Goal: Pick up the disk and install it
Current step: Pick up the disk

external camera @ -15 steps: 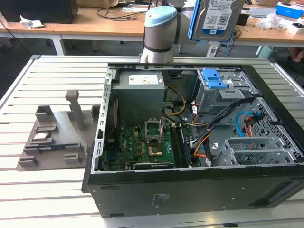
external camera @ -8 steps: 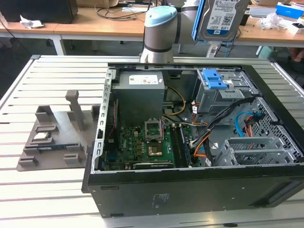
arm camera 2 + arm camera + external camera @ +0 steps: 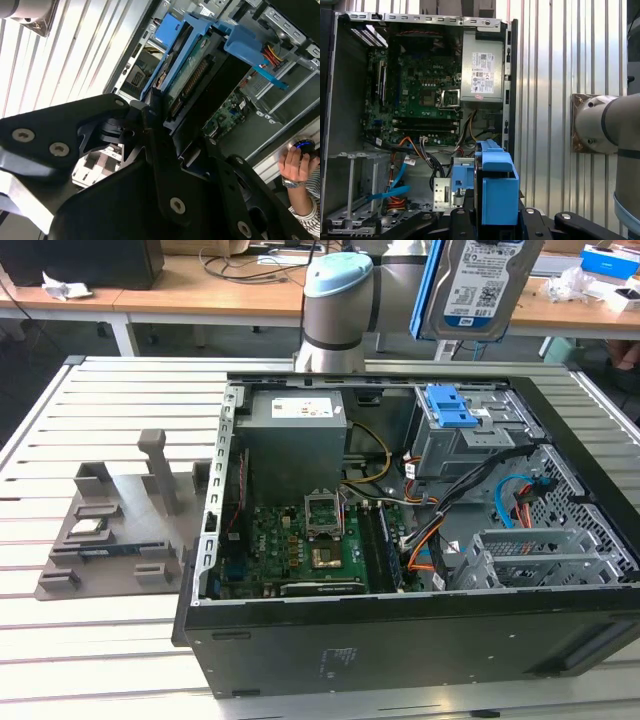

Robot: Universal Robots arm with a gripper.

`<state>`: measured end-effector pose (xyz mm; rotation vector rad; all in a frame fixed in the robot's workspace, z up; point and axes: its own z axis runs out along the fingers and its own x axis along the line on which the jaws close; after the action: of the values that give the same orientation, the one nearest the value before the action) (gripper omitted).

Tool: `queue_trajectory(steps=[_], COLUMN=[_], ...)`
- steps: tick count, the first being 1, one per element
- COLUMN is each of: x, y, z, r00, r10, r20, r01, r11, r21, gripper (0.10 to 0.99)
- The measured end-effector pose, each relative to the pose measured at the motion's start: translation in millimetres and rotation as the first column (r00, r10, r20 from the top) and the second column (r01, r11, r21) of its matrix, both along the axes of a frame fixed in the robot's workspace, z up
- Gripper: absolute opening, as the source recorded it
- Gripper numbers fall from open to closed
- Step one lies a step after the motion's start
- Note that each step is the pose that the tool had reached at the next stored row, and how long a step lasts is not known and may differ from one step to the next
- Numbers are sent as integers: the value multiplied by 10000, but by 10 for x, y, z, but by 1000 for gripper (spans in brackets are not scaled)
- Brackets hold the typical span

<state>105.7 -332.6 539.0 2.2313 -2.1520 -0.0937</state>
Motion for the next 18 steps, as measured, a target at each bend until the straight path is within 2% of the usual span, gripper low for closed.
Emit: queue_trajectory(steps=[1,3,4,6,7,9,11,18], x=[0,0,0,0,0,0,0,0], y=[-61,-133,-194,-272,-349,-424,-542,-799], z=[-1,-4,-5,-7,-9,-11,-14,-19], r00=[10000,10000,10000,10000,10000,10000,10000,10000], r10=[0,0,1,0,0,0,1,0], r20=[0,0,-1,0,0,0,0,0], r01=[0,0,-1,0,0,0,-1,0], r11=[10000,10000,10000,10000,10000,10000,10000,10000], r21=[-2,-2,-3,-4,-5,-6,-8,-11], gripper=[365,365,365,365,365,365,365,365])
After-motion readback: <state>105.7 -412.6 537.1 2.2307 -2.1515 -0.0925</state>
